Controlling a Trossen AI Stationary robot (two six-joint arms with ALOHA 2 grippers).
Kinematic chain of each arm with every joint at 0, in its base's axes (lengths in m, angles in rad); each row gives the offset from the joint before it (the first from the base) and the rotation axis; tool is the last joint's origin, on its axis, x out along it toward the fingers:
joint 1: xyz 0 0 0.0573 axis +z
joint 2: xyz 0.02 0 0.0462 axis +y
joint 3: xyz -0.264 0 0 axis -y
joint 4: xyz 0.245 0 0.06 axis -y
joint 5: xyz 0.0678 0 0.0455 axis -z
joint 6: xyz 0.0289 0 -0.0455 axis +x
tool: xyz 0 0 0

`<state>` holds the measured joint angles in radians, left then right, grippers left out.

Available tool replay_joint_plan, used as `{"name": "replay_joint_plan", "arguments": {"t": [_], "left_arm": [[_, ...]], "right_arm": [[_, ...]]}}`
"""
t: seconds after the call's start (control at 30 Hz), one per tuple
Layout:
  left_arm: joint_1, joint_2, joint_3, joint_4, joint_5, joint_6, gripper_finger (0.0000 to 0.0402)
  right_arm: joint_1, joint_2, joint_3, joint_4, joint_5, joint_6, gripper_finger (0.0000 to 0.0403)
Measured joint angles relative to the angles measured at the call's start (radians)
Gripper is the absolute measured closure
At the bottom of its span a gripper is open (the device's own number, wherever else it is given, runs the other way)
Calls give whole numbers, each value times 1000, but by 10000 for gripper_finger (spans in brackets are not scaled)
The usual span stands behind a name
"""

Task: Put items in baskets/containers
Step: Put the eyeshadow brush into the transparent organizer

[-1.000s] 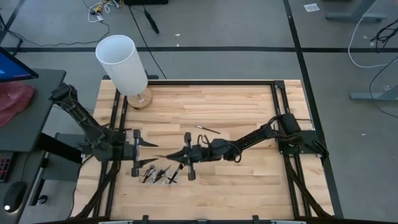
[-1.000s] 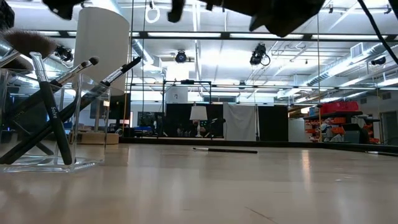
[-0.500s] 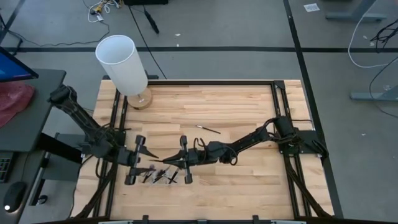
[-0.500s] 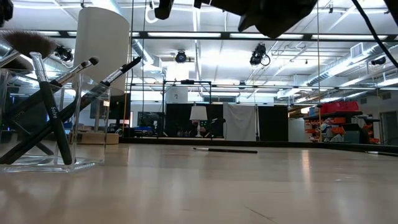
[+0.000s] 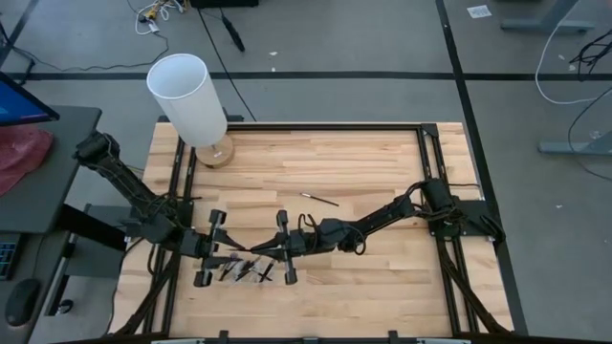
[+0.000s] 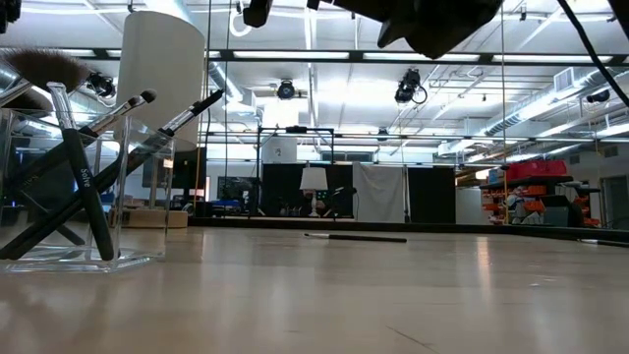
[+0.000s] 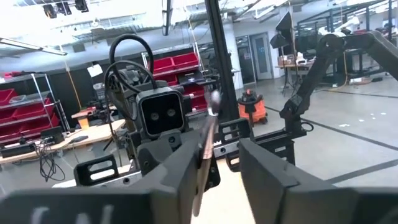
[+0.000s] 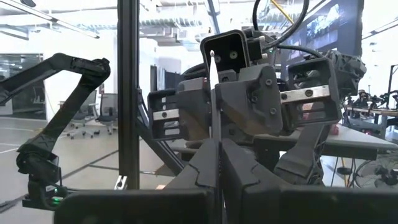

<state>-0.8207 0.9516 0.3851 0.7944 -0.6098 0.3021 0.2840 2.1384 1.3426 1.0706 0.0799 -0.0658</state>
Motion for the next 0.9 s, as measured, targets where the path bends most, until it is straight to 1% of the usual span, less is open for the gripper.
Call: {"name": "replay_joint_plan", "arguments": {"t": [0.2,0.27,0.43,0.5,0.63,0.7,0.77,0.83,0.9], "left_arm": [[1,0,0,-1,-7,2,367],[1,0,0,-2,-7,6,386],[0,0,2,-18,-7,0,380],[-4,-1,26,-50,-7,-14,382],[-27,-3,108,-213,-9,-60,386],[-50,-3,160,-313,20,-99,384],[-76,-3,212,-417,27,-147,379],[-105,-3,256,-509,20,-191,378],[-136,-3,291,-574,10,-223,380]], "right_arm": [[1,0,0,-11,-3,0,398],[2,0,0,-14,-3,1,396],[1,-5,1,-47,-1,5,375],[1,-15,1,-67,-2,5,362],[9,-57,1,-154,-2,3,337],[11,-92,0,-237,21,-4,326],[9,-134,0,-334,43,-4,316],[10,-176,0,-441,68,5,309],[18,-201,0,-500,80,23,305]]}}
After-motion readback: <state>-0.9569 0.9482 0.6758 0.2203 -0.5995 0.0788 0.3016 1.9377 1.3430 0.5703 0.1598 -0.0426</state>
